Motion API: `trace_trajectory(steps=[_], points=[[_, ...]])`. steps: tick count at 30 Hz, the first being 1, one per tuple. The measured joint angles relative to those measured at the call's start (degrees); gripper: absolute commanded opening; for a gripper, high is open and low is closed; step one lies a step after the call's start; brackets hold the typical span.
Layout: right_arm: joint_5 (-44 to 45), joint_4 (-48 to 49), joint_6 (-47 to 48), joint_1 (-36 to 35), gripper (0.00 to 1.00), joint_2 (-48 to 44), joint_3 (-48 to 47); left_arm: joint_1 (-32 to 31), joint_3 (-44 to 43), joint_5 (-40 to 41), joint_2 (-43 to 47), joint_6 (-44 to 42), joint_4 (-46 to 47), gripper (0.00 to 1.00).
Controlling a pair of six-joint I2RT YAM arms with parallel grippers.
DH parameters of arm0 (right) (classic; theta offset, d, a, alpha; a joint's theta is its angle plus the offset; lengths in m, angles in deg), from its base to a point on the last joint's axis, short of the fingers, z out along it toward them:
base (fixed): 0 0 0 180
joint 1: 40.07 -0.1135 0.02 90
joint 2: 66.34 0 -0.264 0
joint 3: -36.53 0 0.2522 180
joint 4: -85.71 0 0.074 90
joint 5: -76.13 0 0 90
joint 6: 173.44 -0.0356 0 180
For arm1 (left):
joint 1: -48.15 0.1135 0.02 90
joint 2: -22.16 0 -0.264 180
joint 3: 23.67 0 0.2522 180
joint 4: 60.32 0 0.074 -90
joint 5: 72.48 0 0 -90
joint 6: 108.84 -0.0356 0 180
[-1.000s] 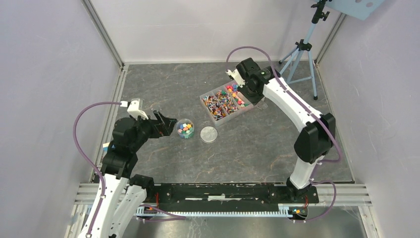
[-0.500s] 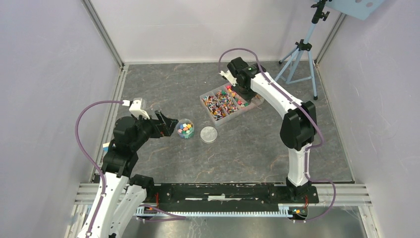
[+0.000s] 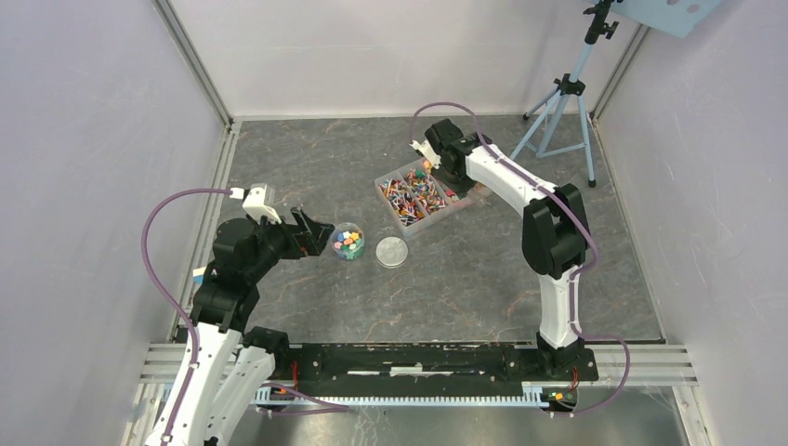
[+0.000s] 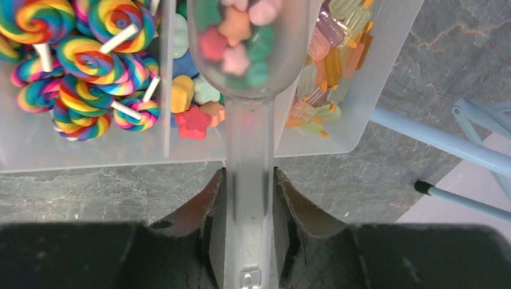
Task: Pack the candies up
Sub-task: Scoop the fake candies from the storage box.
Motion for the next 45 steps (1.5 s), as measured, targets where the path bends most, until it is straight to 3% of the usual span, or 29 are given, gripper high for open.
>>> trace_trajectory(steps=[7,24,38,45], points=[[-1.5,9.2,-0.3,1.3,0.0,-4.3,10.4,0.0,0.0,0.4,0.0,0.0,-0.3,1.0],[-10.6,24.7,-1.1,5.2,0.0,-11.9,24.1,0.0,0.0,2.4,0.1,0.0,-0.9,1.0],[-19.4,21.7,-1.7,5.7,0.0,-18.5,23.7,0.0,-0.5,8.6,-2.9,0.0,-2.7,0.91],[-22.1,18.2,-2.6,3.6,0.0,-24.4,23.1,0.0,-1.3,11.0,-3.3,1.9,-3.8,0.92]])
